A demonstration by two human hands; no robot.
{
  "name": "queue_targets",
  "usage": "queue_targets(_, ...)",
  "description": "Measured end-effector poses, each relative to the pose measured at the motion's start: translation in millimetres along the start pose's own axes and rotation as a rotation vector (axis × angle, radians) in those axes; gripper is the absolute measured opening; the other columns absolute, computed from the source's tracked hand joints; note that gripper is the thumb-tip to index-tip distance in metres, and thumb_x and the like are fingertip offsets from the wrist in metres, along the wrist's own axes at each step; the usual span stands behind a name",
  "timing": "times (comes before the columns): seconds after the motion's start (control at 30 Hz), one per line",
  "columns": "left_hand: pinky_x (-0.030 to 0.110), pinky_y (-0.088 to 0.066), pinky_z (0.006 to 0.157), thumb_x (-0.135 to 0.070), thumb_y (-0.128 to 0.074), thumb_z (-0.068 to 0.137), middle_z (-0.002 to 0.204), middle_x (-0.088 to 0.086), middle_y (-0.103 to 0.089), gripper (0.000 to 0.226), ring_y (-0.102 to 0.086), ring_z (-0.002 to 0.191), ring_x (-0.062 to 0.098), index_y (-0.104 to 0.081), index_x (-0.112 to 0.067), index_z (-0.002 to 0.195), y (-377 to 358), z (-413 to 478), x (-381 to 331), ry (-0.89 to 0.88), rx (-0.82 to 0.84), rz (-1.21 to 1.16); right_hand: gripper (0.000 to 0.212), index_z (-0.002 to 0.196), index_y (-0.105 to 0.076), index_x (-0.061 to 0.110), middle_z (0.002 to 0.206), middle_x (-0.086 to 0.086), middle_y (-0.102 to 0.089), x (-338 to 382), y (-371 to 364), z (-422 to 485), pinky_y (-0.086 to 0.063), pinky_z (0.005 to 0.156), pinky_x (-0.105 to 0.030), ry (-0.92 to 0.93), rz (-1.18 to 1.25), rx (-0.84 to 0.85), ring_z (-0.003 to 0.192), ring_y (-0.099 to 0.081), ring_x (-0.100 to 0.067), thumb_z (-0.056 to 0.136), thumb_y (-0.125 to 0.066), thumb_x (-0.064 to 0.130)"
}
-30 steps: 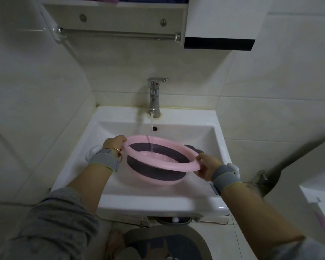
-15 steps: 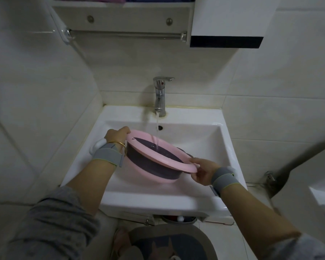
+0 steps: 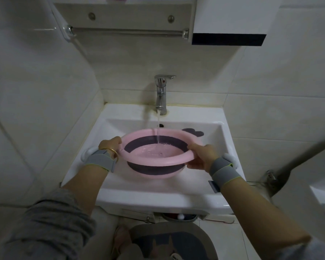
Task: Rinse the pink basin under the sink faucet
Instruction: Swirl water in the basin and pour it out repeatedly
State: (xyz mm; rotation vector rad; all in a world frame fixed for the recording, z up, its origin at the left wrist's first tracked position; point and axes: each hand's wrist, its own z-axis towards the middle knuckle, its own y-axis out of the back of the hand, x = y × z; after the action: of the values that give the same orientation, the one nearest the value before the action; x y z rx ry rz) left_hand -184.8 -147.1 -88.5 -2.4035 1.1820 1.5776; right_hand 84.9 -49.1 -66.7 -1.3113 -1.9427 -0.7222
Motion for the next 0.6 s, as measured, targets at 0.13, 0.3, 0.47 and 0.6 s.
queue_targets(0.13, 0.04, -0.05, 0.083, -0.009, -0.053, 0.082, 0.102, 0.018, -0.06, 0.034, -0.057, 0.088, 0.031, -0.056, 0.007, 0.112, -15.3, -2.4, 11.7, 0.094, 0.098, -0.053, 0.034, 0.1, -0.051, -0.008, 0.071, -0.023, -0.061, 19.7, 5.4, 1.5, -0.053, 0.033, -0.036, 0.145, -0.105, -0.119, 0.05, -0.062, -0.033, 0.081, -0.068, 0.015)
queue_targets(0.3, 0.019, -0.038, 0.041, -0.006, -0.043, 0.093, 0.064, 0.013, -0.045, 0.024, -0.041, 0.053, 0.023, -0.048, -0.002, 0.07, -36.0, -18.3, 17.3, 0.177, 0.218, -0.079, 0.063, 0.117, -0.045, -0.005, 0.108, -0.023, -0.06, 32.7, 6.7, -2.7, -0.058, 0.061, -0.056, 0.328, -0.259, -0.278, 0.087, -0.066, -0.045, 0.065, -0.07, 0.022)
queue_targets(0.47, 0.013, -0.041, 0.03, -0.001, -0.04, 0.092, 0.063, 0.014, -0.049, 0.023, -0.048, 0.054, 0.024, -0.048, -0.001, 0.071, -45.7, -23.6, 16.1, 0.173, 0.257, -0.16, 0.054, 0.12, -0.038, -0.004, 0.108, -0.019, -0.051, 25.2, 13.8, -6.8, -0.057, 0.071, -0.056, 0.333, -0.263, -0.289, 0.098, -0.059, -0.042, 0.076, -0.066, 0.008)
queue_targets(0.6, 0.021, -0.046, 0.04, -0.001, -0.042, 0.09, 0.055, 0.015, -0.052, 0.023, -0.053, 0.048, 0.025, -0.055, 0.003, 0.108, -43.2, -22.6, 11.0, 0.142, 0.223, -0.109, 0.045, 0.114, -0.046, -0.005, 0.114, -0.023, -0.058, 0.0, 15.5, 8.2, -0.057, 0.063, -0.048, 0.168, -0.078, -0.22, 0.092, -0.061, -0.04, 0.075, -0.067, 0.001)
